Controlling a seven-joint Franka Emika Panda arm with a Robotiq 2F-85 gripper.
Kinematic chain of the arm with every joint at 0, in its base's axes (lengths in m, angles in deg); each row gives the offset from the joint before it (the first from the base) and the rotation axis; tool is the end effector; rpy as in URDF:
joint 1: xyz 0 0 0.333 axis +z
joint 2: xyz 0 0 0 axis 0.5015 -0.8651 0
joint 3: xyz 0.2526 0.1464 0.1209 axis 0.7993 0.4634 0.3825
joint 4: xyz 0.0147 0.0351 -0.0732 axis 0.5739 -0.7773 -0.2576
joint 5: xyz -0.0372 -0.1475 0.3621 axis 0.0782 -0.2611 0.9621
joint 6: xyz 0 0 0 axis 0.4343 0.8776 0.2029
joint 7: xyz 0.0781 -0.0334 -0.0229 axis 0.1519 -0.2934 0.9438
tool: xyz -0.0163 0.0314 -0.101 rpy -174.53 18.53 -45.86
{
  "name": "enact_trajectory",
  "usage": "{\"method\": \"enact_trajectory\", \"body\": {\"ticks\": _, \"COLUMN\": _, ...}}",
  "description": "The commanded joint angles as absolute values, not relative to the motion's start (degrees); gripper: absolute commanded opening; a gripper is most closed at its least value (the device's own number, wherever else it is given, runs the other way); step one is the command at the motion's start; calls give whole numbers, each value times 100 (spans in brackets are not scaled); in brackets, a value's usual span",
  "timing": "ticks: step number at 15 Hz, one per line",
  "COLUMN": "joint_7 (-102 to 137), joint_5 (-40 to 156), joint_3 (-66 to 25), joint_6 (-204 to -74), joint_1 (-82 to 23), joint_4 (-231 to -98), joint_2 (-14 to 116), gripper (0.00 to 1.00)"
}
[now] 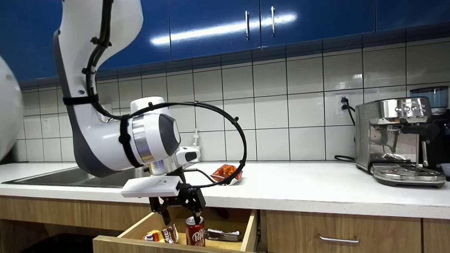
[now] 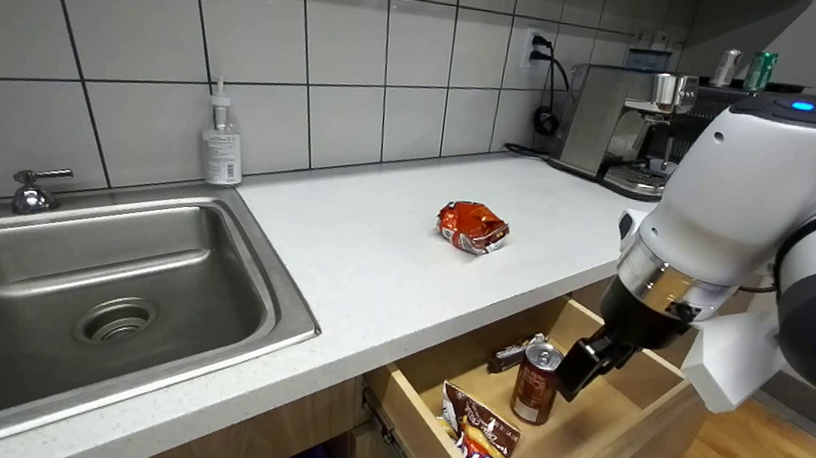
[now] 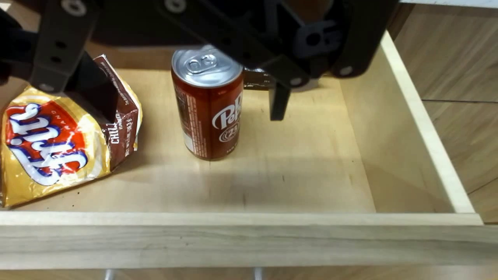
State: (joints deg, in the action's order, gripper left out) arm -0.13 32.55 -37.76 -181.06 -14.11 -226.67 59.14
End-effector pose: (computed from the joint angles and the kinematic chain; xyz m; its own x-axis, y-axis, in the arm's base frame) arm 0.4216 -0.0079 0.2059 0.9713 0.0305 0.2358 0.0047 -0.9940 0.1092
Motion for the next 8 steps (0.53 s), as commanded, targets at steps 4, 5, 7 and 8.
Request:
{"method": "enact_trajectory", "body": {"ticks": 4, "joint_7": 2, "joint_5": 3255, "joint_3": -3775, "joint_6": -18063, "joint_1": -1413, "joint_4": -22724, "joint_2": 5996, "gripper": 100}}
{"method": "enact_trajectory", "body": {"ticks": 5, "joint_7": 3, "joint_5": 3255, "joint_3": -3775, "joint_6": -18062, "joint_1": -1414, "joint_4": -22725, "joint_2": 5997, "gripper": 100}}
{"method": "enact_trajectory", "body": {"ticks": 7, "joint_7": 6, "joint_5": 3255, "joint_3": -3775, "joint_6": -18059, "joint_1": -1414, "joint_4": -22727, "joint_2": 5997, "gripper": 100}}
{"method": "enact_trajectory", "body": {"ticks": 8, "joint_7": 6, "joint_5": 3255, "joint_3": -3775, "joint_6": -18059, "joint_1": -1414, "joint_4": -22727, "joint_2": 5997, "gripper": 100}}
